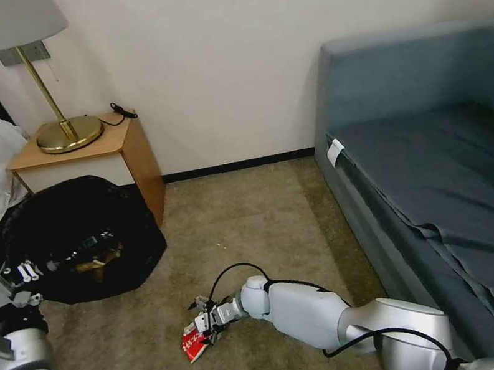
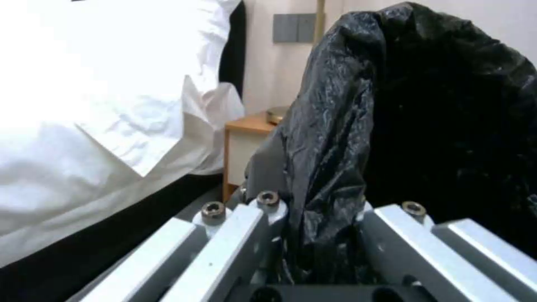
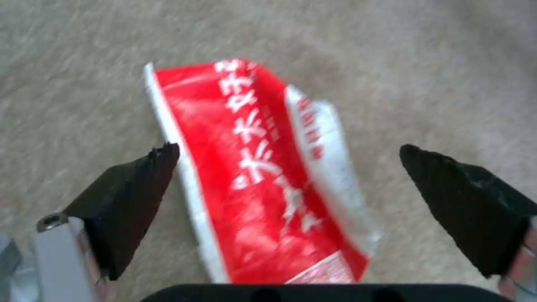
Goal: Pick up the trash bin, then pick up the garbage on the floor and place it into the trash bin.
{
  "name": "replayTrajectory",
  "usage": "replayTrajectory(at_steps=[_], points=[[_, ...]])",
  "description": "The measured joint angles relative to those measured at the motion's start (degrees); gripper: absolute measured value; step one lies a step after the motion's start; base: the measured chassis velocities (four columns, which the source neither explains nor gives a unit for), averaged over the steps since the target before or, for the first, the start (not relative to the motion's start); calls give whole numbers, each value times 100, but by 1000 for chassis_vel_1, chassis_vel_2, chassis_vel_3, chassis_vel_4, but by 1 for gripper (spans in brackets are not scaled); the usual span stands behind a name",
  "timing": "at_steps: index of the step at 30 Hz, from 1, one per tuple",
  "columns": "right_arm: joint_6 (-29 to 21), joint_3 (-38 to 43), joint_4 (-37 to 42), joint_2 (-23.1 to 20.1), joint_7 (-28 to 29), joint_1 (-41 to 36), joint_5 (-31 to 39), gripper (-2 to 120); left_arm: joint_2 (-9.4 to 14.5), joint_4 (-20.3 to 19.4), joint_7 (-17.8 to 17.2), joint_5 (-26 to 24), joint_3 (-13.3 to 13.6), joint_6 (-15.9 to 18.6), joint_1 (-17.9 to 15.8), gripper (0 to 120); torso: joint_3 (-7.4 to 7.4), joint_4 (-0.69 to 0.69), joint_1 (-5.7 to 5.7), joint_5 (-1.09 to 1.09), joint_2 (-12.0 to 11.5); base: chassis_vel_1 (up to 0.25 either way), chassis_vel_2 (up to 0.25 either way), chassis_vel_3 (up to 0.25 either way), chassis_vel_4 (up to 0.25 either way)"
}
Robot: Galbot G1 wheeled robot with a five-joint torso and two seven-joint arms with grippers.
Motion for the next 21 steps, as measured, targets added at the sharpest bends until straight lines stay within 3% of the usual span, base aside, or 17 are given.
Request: replayTrajectory(at_steps=[9, 11, 15, 16, 21], points=[[121, 114, -41, 0, -172, -91, -111, 74, -208, -218, 123, 1, -66, -137, 271, 4, 0, 0, 0, -1, 0, 0, 0, 0, 0], [154, 167, 18, 0, -200, -91, -195, 61, -267, -407, 148, 15, -39, -157, 351, 4, 0, 0, 0, 0, 0, 0, 0, 0, 0], [160, 177, 21, 0, -201, -91, -214, 52, -272, -487, 149, 16, -34, -161, 366, 4, 0, 0, 0, 0, 0, 0, 0, 0, 0], [163, 183, 4, 0, -201, -94, -225, 44, -280, -524, 153, 9, -19, -169, 378, 4, 0, 0, 0, 1, 0, 0, 0, 0, 0], [185, 244, -53, 0, -201, -114, -274, 28, -311, -530, 166, 16, 53, -213, 408, 4, 0, 0, 0, 0, 0, 0, 0, 0, 0]])
